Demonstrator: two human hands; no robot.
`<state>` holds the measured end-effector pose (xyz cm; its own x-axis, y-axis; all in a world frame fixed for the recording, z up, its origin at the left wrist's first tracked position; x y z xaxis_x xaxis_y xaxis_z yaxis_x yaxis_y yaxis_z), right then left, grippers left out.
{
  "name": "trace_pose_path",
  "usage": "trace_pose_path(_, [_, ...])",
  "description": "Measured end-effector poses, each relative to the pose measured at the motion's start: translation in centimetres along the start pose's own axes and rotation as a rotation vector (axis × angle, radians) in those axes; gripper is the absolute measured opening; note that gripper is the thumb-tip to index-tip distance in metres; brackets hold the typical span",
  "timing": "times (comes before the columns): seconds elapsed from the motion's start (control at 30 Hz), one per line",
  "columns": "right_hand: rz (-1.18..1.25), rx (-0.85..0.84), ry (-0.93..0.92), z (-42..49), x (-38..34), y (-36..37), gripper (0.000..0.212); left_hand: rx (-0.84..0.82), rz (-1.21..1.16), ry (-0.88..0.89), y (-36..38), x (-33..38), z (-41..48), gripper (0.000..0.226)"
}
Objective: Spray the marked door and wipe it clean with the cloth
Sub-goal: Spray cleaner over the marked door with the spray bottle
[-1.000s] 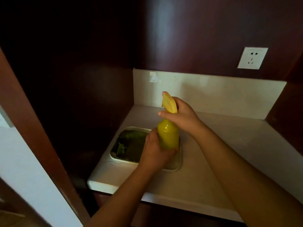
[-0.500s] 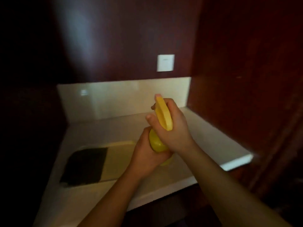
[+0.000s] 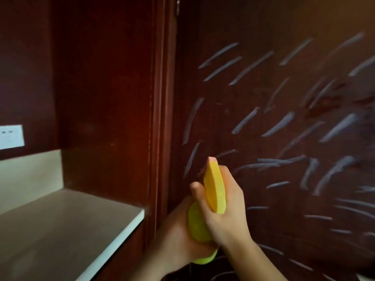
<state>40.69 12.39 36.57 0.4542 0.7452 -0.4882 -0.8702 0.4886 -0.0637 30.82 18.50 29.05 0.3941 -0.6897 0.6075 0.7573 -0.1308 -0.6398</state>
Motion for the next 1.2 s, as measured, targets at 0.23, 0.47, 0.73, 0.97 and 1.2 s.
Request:
trace_pose_path(0.23, [-0.045,0.0,-0.061,3.4,-3.7,-5.9,0.037,0.141,-0.126,0.076,1.7,6.9,2.5,0.084])
trace_pose_path(0.47, [-0.026,0.054,-0.102,5.5,-6.7,-8.0,0.032,0.167,-0.103,0.104,-0.2,10.8,3.4,0.088])
trace_pose_path(0.73, [-0.109,0.159,-0.115,4.3,-8.8,-11.4,0.03,0.083,-0.106,0.187,1.1,14.3,3.2,0.082])
trace_pose_path(0.97, [-0.264,0.319,-0.114,2.1,-10.3,-18.5,0.036,-0.059,-0.141,0.347,6.1,20.2,3.5,0.069])
trace_pose_path(1.2, [-0.406,0.411,-0.094,-0.4,-11.6,-25.8,0.045,-0.159,-0.177,0.442,12.8,25.1,3.6,0.081])
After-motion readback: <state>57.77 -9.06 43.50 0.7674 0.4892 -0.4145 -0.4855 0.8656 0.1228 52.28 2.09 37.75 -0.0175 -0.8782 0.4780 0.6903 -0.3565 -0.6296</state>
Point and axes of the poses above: each hand's wrist, its own z-axis towards the middle knuckle, its own y-axis out of the palm, x = y × z, the point moved 6 cm from there along z, towards the middle knuckle, and after that the axes turned 13 degrees about z, right-handed, at the moved point
